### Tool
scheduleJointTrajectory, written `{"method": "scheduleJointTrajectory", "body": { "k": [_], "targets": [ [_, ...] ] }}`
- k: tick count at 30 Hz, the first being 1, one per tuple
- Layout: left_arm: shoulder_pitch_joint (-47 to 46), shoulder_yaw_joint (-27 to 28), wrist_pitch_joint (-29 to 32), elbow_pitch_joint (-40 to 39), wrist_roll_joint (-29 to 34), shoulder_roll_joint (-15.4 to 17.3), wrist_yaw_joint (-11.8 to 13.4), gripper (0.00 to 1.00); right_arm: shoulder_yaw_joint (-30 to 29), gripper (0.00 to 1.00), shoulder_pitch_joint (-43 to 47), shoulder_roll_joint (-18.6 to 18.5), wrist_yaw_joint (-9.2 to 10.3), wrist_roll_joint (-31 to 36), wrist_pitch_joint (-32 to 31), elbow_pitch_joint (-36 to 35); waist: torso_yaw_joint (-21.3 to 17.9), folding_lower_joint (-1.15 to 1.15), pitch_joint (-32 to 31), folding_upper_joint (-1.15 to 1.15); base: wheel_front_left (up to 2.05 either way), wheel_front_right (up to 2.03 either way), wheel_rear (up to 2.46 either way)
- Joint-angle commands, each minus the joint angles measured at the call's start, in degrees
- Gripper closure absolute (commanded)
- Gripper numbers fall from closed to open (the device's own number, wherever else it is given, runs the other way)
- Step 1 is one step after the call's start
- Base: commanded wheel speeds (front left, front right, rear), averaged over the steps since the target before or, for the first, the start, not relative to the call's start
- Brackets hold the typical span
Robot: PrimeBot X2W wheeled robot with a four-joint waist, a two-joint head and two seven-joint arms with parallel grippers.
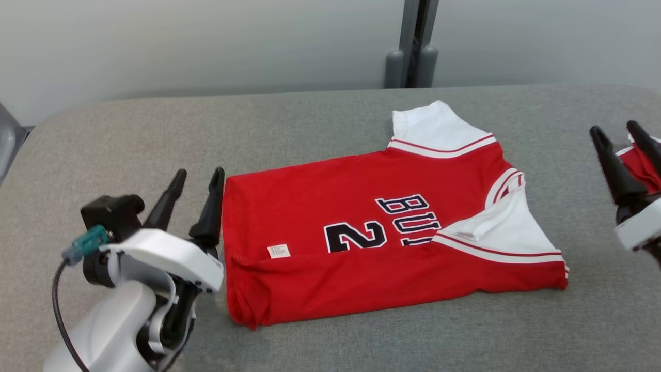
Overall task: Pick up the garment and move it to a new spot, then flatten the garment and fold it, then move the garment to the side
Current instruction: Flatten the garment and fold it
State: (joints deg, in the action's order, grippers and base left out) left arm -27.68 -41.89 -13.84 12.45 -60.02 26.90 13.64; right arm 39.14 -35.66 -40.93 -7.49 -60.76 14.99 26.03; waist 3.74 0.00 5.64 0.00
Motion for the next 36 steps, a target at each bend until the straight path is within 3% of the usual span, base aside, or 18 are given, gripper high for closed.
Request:
{"method": "scheduleJointTrajectory", "body": {
  "k": [1, 3, 8, 14, 22, 36],
  "targets": [
    [1.31, 0.93, -0.59, -0.24, 0.58, -0.45, -0.28, 0.0, -2.54, 0.0, 2.31, 1.28, 0.01, 3.1, 0.22, -0.91, -0.98, 0.0, -1.22, 0.0, 0.0, 0.0, 0.0],
    [4.22, 2.94, -1.25, -0.34, 1.94, -1.79, -0.9, 0.0, -9.49, 0.0, 6.79, 4.35, 0.0, 10.34, 0.24, -3.31, -1.41, 0.0, -2.14, 0.0, 0.0, 0.0, 0.0],
    [12.65, 13.8, -1.33, -3.09, 11.94, -7.72, -2.0, 0.0, -23.8, 0.0, 18.65, 13.87, 0.01, 23.44, 0.24, -12.69, -2.12, 0.0, -3.34, 0.0, 0.0, 0.0, 0.0],
    [22.73, 21.62, -1.36, 0.13, 21.36, -15.91, -6.14, 0.0, -30.98, 0.0, 28.88, 22.75, 0.0, 29.73, 0.24, -20.3, -2.77, 0.0, -4.16, 0.0, 0.0, 0.0, 0.0],
    [26.04, 23.27, -1.38, 10.8, 26.13, -21.21, -7.74, 0.0, -32.03, 0.0, 31.42, 24.96, 0.0, 31.65, 0.24, -21.02, -3.05, 0.0, -4.44, 0.0, 0.0, 0.0, 0.0],
    [22.02, 25.26, -1.38, 23.52, 25.93, -23.62, -8.54, 0.0, -31.97, 0.0, 31.43, 25.13, 0.0, 30.64, 0.25, -20.41, -4.15, 0.0, -3.83, 0.0, 0.0, 0.0, 0.0]
  ]
}}
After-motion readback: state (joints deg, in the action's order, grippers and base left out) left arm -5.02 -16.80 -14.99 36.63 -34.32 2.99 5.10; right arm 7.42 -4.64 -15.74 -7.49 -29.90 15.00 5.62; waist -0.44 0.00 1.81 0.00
